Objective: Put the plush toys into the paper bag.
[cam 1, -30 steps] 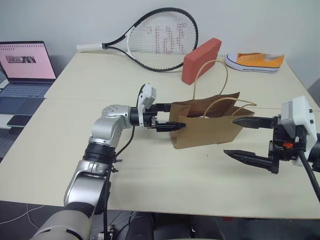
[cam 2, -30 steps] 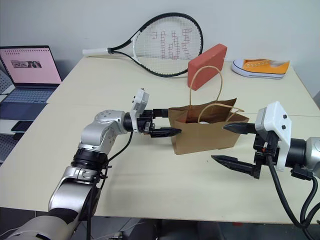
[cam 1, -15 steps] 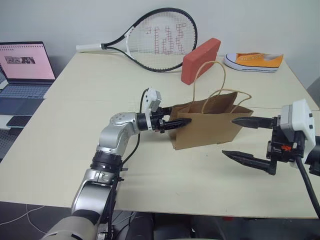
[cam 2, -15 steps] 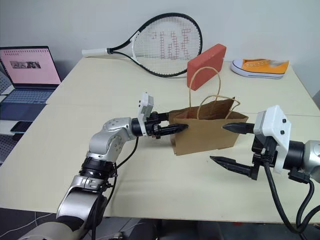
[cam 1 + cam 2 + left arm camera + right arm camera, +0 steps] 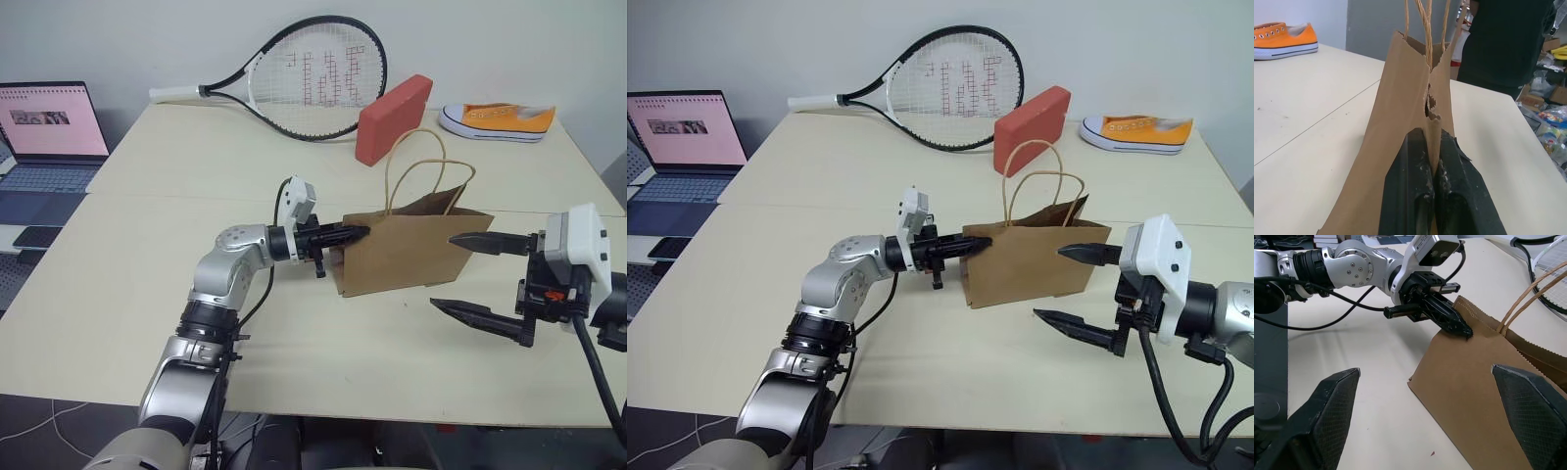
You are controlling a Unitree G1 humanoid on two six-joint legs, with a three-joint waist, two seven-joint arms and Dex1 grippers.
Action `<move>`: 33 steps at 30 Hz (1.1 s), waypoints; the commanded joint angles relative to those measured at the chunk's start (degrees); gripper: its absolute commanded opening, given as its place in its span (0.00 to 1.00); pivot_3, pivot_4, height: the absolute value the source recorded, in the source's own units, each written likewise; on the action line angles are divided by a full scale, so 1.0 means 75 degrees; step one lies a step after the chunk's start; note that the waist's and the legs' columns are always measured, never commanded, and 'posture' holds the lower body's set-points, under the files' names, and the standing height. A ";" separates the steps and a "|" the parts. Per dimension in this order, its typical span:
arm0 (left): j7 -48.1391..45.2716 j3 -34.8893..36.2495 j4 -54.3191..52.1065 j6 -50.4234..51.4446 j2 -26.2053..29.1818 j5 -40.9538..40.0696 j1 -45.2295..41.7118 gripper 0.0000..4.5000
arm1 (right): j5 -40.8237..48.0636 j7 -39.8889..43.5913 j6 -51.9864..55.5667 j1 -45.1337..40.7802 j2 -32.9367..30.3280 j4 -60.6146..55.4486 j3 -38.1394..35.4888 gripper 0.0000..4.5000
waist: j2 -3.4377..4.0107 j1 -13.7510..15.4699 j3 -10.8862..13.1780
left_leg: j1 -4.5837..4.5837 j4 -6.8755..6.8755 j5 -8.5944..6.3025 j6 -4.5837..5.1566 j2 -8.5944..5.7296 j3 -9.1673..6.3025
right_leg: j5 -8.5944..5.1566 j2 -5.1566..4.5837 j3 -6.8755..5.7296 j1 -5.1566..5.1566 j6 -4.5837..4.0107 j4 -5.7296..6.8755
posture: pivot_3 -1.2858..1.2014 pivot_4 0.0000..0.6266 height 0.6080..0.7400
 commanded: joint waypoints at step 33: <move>-0.1128 -0.0196 0.0521 -0.1568 0.1767 0.1349 -0.0131 1.00 | 0.0192 0.0720 0.0186 0.1393 -0.0457 0.0222 -0.2098 1.00 | -0.0001 -0.0030 0.0001 | 0.0004 -0.0010 0.0000 0.0000 0.0002 -0.0001 | -0.0002 0.0000 0.0001 0.0000 -0.0002 -0.0002 | 0.52 0.24 1.00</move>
